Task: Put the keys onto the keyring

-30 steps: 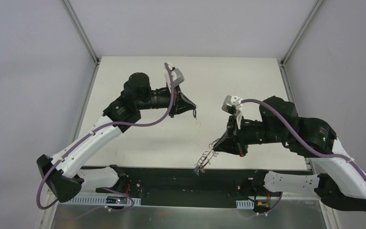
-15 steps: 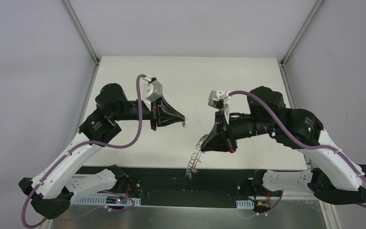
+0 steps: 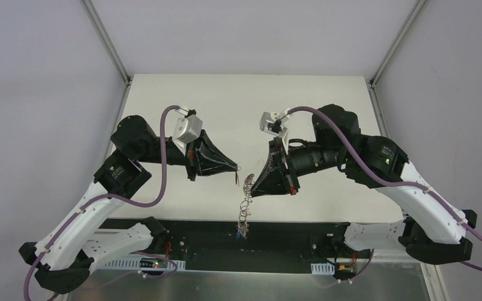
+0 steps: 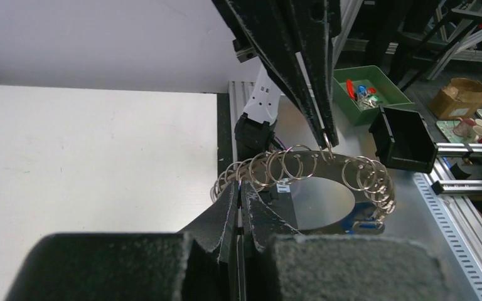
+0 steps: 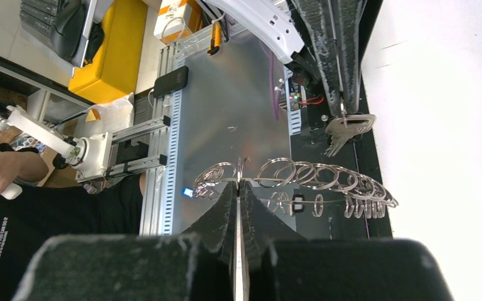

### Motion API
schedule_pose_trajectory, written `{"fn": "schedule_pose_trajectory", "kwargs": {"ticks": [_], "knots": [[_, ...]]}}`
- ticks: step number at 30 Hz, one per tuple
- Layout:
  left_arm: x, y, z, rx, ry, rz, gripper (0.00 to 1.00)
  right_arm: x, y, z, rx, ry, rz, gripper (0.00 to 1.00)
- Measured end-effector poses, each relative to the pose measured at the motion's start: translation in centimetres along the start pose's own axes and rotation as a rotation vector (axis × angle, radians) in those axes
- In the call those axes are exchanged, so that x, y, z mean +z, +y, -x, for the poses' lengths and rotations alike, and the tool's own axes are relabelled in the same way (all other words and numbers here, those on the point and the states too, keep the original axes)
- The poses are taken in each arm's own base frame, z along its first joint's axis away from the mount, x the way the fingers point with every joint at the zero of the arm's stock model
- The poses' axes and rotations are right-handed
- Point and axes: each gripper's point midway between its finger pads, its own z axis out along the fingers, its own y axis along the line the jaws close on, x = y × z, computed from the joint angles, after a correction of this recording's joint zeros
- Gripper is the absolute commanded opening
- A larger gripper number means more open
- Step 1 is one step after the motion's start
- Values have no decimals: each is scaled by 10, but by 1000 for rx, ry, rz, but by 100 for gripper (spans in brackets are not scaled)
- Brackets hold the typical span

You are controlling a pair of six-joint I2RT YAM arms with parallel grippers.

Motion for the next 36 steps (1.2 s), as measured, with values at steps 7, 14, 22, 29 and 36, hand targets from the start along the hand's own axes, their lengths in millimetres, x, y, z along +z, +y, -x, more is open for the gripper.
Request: {"fn": "schedule_pose_trajectory", "kwargs": {"ticks": [7,14,22,29,36], "knots": [[-4,-16,11,15,-30,-48,0,7,-2,8,16,-9,28,0],[-6,-25,20,30,-59,-80,0,14,-7,14,33,-17,42,0],[-6,-28,23,30,-67,-94,0,14,-3,24,19,-42,62,0],[-6,-29,20,27,-63,-105,0,12,-2,29,11,-55,63,0],[-8,-34,22,33,-69,-116,0,16,-7,30,24,-50,58,0]]}}
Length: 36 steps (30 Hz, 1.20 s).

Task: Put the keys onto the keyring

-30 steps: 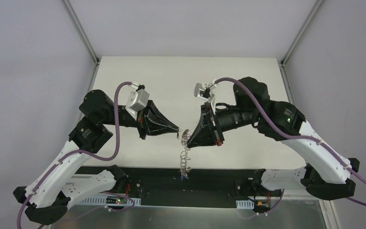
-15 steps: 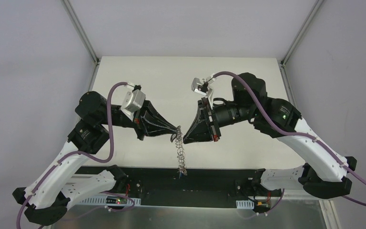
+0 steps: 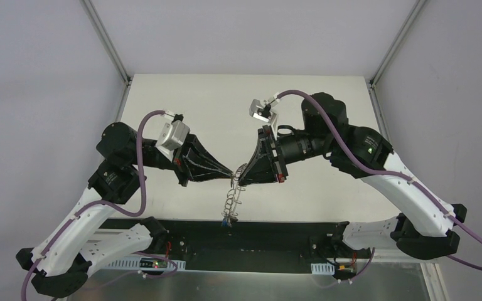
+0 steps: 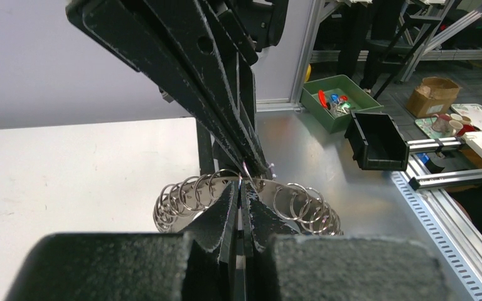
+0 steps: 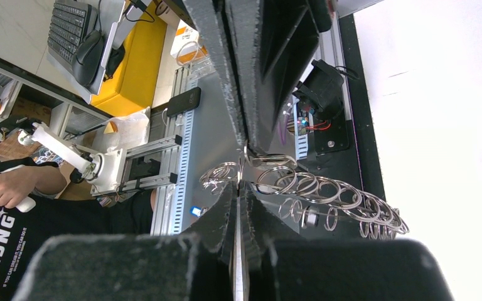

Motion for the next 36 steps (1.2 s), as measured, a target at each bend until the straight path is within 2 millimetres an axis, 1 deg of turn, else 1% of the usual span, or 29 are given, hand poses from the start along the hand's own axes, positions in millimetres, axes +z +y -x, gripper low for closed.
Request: {"fn": "schedule_pose_trajectory", "kwargs": {"ticks": [7,21,26,32,36], "knots": [[-2,-5,4,4,-12,-8,0,3,-1,-1,16,10,9,0],[-3,-7,2,0,-11,-9,0,2,-3,2,20,-3,-1,0],[-2,-6,2,1,-12,-9,0,-1,-4,6,11,-27,-25,0],[-2,-6,4,13,-20,-9,0,-8,-3,18,-26,-92,-52,0],[-2,-5,5,17,-24,-7,0,-8,-6,18,-25,-103,-69,0]]}}
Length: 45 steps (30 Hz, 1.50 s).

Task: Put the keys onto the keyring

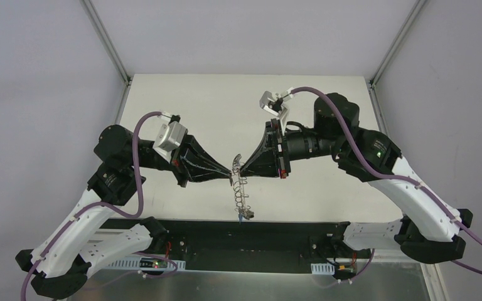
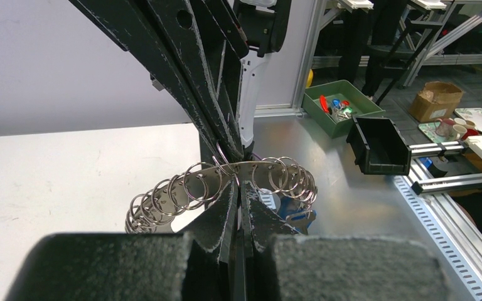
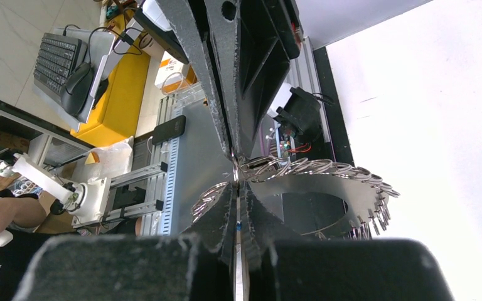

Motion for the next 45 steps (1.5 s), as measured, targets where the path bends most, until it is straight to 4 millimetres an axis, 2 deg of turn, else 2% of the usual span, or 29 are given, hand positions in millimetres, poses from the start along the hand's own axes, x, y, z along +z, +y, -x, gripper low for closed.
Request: {"fn": "schedule_pose_trajectory", "kwargs": {"ticks": [5,11,16,22,32,45], "knots": [[0,1,-2,-3,0,6,0,-1,-3,0,-9,-18,-14,0],[0,3,-4,-15,1,16,30,-3,-8,-2,-27,-52,-35,0],[-1,3,-2,-22,-7,31,42,-8,-7,0,-57,-91,-40,0],[-1,9,-1,-31,-14,60,43,-13,-4,6,-117,-133,-36,0],[3,29,7,-76,-53,155,40,-4,-11,1,-228,-159,-49,0],[1,20,21,-78,-98,144,37,-1,-18,11,-402,-292,-98,0]]}}
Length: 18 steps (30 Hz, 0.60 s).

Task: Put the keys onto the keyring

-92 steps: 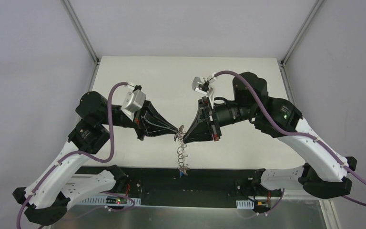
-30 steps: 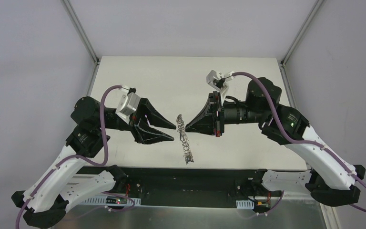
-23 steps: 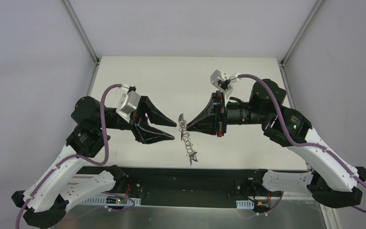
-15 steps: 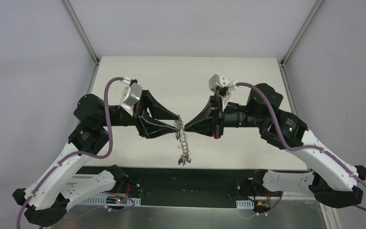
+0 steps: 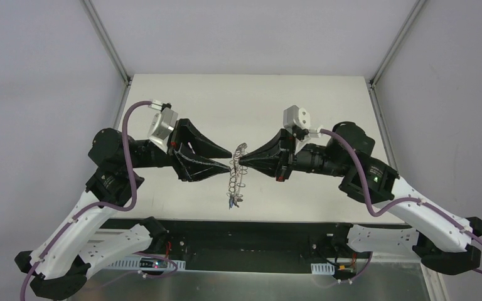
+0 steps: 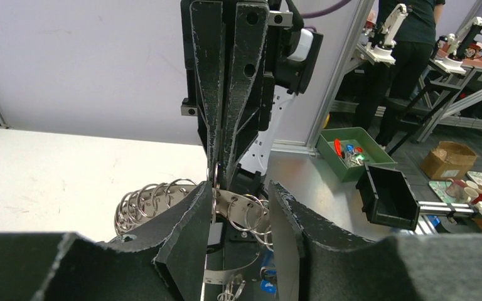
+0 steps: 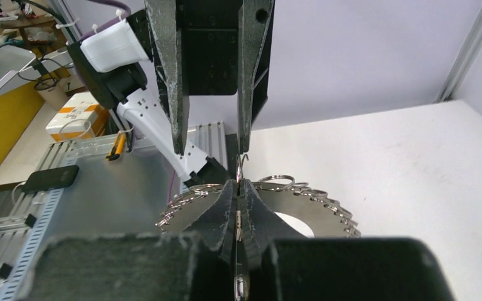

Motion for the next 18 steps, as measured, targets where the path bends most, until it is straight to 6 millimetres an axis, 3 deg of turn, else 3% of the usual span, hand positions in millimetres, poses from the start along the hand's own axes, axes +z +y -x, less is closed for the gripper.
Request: {"fn": "schedule_pose_trajectory", "kwargs": {"ticks": [15,18], "knots": [[-1,9,14,30,-62,74,36,11,9,26,-140,-142,33,0],[-1,10,16,34,-70,79,32,11,11,28,-148,-150,37,0]]}}
